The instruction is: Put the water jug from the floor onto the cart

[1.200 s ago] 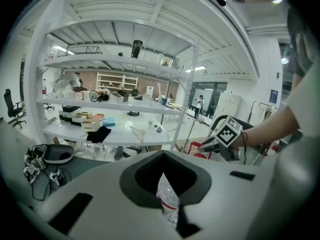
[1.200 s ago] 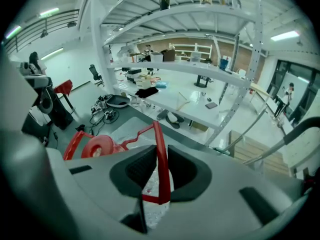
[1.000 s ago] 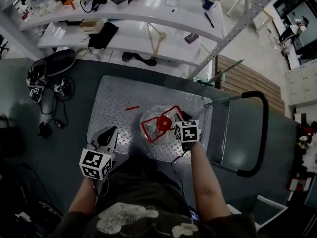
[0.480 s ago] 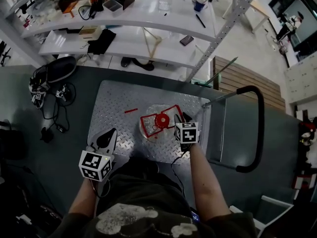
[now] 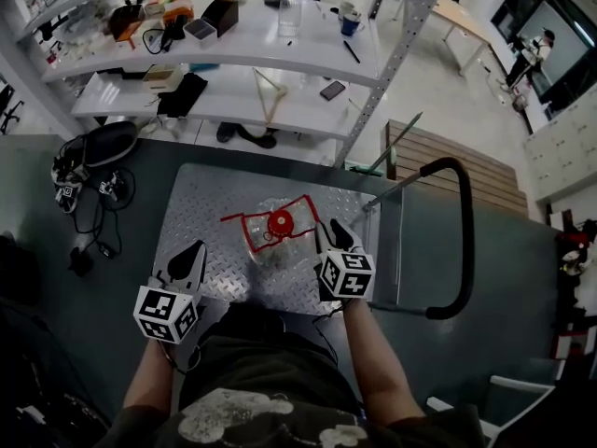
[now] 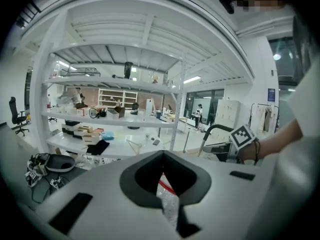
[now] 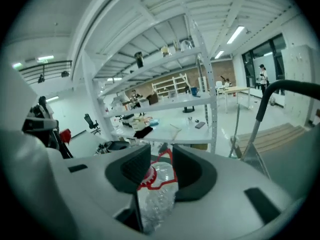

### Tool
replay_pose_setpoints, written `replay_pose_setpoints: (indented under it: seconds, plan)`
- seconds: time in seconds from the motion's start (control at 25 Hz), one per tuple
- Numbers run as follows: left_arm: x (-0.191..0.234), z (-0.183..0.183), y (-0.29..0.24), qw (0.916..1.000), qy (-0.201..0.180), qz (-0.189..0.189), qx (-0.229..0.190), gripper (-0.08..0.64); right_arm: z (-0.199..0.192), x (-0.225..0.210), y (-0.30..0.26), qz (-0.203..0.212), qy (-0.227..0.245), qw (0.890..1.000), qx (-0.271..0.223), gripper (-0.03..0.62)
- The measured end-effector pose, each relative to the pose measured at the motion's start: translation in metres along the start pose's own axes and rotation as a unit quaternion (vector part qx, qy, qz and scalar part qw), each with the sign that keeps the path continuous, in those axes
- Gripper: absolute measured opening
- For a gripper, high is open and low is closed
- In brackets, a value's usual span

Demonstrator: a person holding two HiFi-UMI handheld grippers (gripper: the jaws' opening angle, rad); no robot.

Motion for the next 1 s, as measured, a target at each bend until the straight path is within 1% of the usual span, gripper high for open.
replay_pose_setpoints:
  seconds: [0.12,0.2,0.24,0.4,0.48,0.6,0.76,0.88,1.0]
  plan:
    - [-0.019,0.011,0.017,0.9995,0.018,0.003,-0.028,0.005,0.028,0.017,0.035,0.036,-0.01,0.997,-0.06,0.114]
    - [-0.032,0.017,0.029,0.9989,0.025,0.002,-0.04,0.005,0.042,0.022,0.056,0.04,-0.013,0.995,-0.087,0.053]
    - [-0.038,0.018,0.034,0.9987,0.028,0.001,-0.042,0.005,0.047,0.024,0.065,0.038,-0.01,0.995,-0.093,0.032]
    - [-0.052,0.022,0.046,0.9981,0.036,0.001,-0.05,0.005,0.057,0.031,0.084,0.034,0.012,0.994,-0.108,0.0]
    - [-0.055,0.023,0.05,0.9977,0.044,0.0,-0.052,0.005,0.059,0.033,0.091,0.037,0.004,0.993,-0.113,-0.008]
    - [-0.059,0.024,0.058,0.9975,0.045,-0.004,-0.054,0.005,0.054,0.036,0.102,0.036,-0.011,0.993,-0.114,-0.008]
    - [-0.066,0.01,0.082,0.9971,0.051,-0.012,-0.056,0.005,0.038,0.048,0.129,0.02,-0.001,0.993,-0.119,-0.008]
    - [-0.067,-0.007,0.112,0.9963,0.061,-0.014,-0.058,0.005,0.024,0.068,0.151,0.01,0.007,0.991,-0.133,-0.008]
    - [-0.064,-0.028,0.155,0.9944,0.084,-0.007,-0.064,0.005,0.001,0.097,0.172,0.012,0.008,0.992,-0.129,-0.008]
Point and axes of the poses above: the fingertips, and each gripper's own axes: y backward along the fingers, x to its left, z out of its top, the point moved 2 cm from there along y, backward along the fingers, and after that the axes turned 7 degrees about z, right-handed, at the moved point
